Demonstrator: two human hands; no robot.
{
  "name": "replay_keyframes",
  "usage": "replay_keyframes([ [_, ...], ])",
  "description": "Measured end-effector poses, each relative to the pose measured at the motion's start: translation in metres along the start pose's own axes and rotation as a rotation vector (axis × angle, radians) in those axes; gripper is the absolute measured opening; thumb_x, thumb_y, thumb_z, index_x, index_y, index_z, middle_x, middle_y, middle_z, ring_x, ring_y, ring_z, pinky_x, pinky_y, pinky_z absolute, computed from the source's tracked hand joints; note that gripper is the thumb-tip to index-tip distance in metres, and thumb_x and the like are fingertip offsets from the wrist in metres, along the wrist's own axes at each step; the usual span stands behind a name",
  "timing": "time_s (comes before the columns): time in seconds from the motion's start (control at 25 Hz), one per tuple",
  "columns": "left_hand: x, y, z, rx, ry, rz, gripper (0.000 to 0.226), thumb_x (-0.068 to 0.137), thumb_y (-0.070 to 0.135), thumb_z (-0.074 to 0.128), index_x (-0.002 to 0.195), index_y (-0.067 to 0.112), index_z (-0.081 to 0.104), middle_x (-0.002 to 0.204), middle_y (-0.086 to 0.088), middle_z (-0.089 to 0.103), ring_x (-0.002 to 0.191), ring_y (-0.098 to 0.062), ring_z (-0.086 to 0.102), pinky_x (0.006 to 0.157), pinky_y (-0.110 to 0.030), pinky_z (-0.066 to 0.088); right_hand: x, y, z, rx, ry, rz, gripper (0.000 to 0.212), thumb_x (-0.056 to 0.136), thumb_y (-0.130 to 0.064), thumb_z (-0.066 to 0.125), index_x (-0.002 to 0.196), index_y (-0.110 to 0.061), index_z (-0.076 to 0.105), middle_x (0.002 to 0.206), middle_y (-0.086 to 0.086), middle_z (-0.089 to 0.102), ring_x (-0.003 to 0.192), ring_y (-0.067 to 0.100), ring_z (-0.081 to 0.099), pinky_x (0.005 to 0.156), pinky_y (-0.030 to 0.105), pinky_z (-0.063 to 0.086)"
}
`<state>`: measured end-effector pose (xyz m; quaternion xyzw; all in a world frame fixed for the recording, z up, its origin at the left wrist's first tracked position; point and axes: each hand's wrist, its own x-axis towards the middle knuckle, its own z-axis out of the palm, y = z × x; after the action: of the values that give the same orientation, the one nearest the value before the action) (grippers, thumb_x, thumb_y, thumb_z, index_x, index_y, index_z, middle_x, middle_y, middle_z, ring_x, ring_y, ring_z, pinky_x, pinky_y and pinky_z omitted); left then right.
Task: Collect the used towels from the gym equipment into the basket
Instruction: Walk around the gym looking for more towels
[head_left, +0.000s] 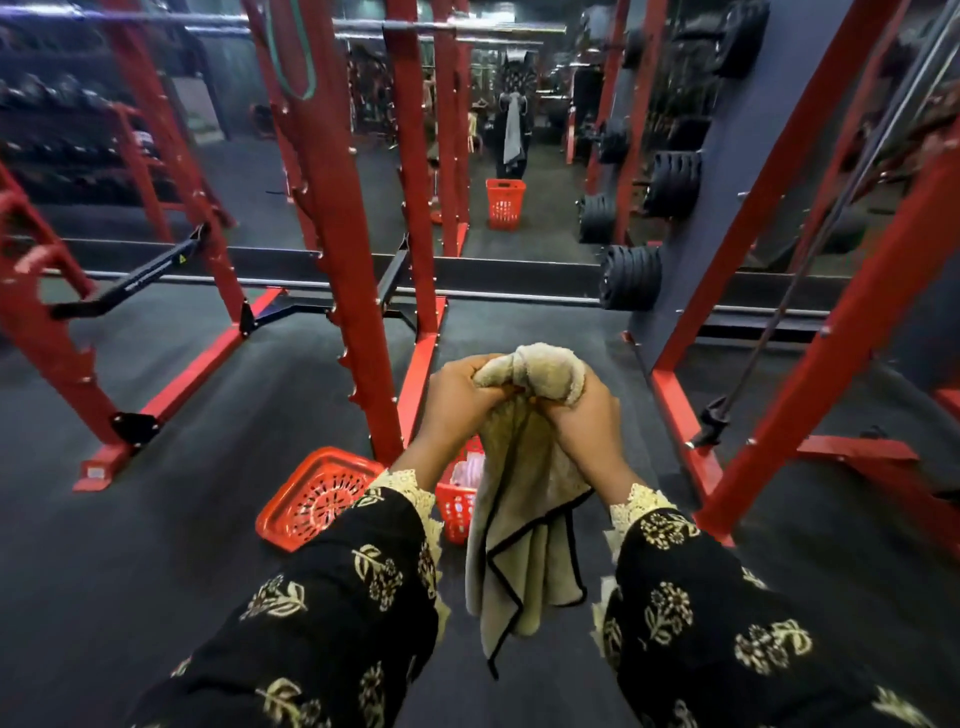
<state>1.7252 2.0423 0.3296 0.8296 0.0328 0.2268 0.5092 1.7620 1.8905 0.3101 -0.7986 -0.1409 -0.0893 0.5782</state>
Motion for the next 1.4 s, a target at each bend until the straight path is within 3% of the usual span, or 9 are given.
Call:
replay_keyframes([
  [0.08,0.062,-0.013,0.005,-0.027,-0.018,-0.025,0.032,0.071,0.005,0.076,0.099,0.021,0.076,0.085,0.011,0.070,0.078,0.003,0.063,0.070,-0.011,0.049,0.060,0.008,0.017,0.000,0.020,0.008,0.048,0.072,-0.010,0.072,0.118,-0.024,0.066,0.113,-0.006,0.072,0.108,0.009,0.065,0.099,0.030,0.049],
  [0.24,0.161,-0.037,0.015,-0.077,0.004,-0.049,0.033,0.071,-0.001,0.073,0.099,0.017,0.076,0.089,0.005,0.074,0.085,-0.006,0.067,0.081,-0.030,0.056,0.158,0.025,0.047,-0.042,0.118,0.032,0.049,0.071,-0.009,0.075,0.117,-0.020,0.066,0.107,-0.002,0.072,0.096,0.006,0.061,0.080,0.009,0.040],
  [0.36,0.225,-0.065,0.027,-0.104,0.005,-0.085,0.035,0.071,-0.002,0.073,0.101,0.016,0.075,0.094,-0.001,0.075,0.093,-0.017,0.071,0.086,-0.040,0.057,0.221,0.045,0.071,-0.053,0.118,0.035,0.048,0.071,-0.006,0.071,0.115,-0.023,0.065,0.099,-0.007,0.070,0.092,0.009,0.061,0.076,0.008,0.038],
  [0.6,0.327,-0.136,0.058,-0.113,0.010,-0.196,0.037,0.070,0.000,0.076,0.097,0.024,0.075,0.094,0.000,0.076,0.095,-0.017,0.071,0.089,-0.043,0.056,0.330,0.105,0.117,-0.068,0.026,0.108,0.050,0.069,-0.003,0.071,0.113,-0.026,0.064,0.091,-0.014,0.064,0.088,0.004,0.057,0.072,0.006,0.036],
  [0.8,0.377,-0.198,0.077,-0.102,-0.018,-0.312,0.035,0.064,0.009,0.081,0.085,0.037,0.075,0.088,0.007,0.076,0.087,-0.009,0.069,0.085,-0.035,0.057,0.381,0.158,0.152,-0.018,-0.054,0.131,0.052,0.065,0.004,0.072,0.109,-0.023,0.066,0.090,-0.018,0.065,0.079,-0.025,0.053,0.070,-0.008,0.033],
  [0.96,0.394,-0.243,0.094,0.041,-0.126,-0.373,0.033,0.068,0.012,0.081,0.095,0.029,0.073,0.091,0.007,0.074,0.089,-0.009,0.067,0.083,-0.028,0.053,0.394,0.201,0.170,-0.033,-0.175,0.259,0.052,0.067,0.002,0.074,0.100,-0.035,0.059,0.090,-0.025,0.064,0.080,-0.015,0.060,0.075,0.001,0.042],
  [1.16,0.390,-0.315,0.120,0.255,-0.509,-0.477,0.044,0.072,0.013,0.081,0.114,0.010,0.067,0.107,-0.004,0.070,0.100,-0.013,0.062,0.073,-0.013,0.041,0.387,0.279,0.195,-0.222,-0.361,0.401,0.046,0.067,-0.001,0.079,0.106,-0.018,0.062,0.088,-0.014,0.064,0.077,-0.014,0.059,0.065,-0.003,0.036],
  [1.28,0.377,-0.353,0.134,0.386,-0.672,-0.528,0.048,0.078,0.017,0.077,0.122,0.007,0.063,0.123,-0.008,0.065,0.114,-0.019,0.059,0.086,-0.017,0.039,0.378,0.315,0.209,-0.344,-0.448,0.520,0.045,0.071,-0.004,0.077,0.113,-0.011,0.063,0.110,0.006,0.068,0.102,0.018,0.062,0.086,0.020,0.044],
  [1.4,0.373,-0.379,0.141,0.440,-0.678,-0.556,0.044,0.083,0.021,0.073,0.123,0.008,0.063,0.128,-0.010,0.064,0.119,-0.022,0.058,0.089,-0.020,0.036,0.372,0.338,0.219,-0.378,-0.397,0.589,0.037,0.077,-0.009,0.073,0.113,-0.011,0.064,0.113,0.008,0.069,0.106,0.024,0.063,0.088,0.024,0.042],
])
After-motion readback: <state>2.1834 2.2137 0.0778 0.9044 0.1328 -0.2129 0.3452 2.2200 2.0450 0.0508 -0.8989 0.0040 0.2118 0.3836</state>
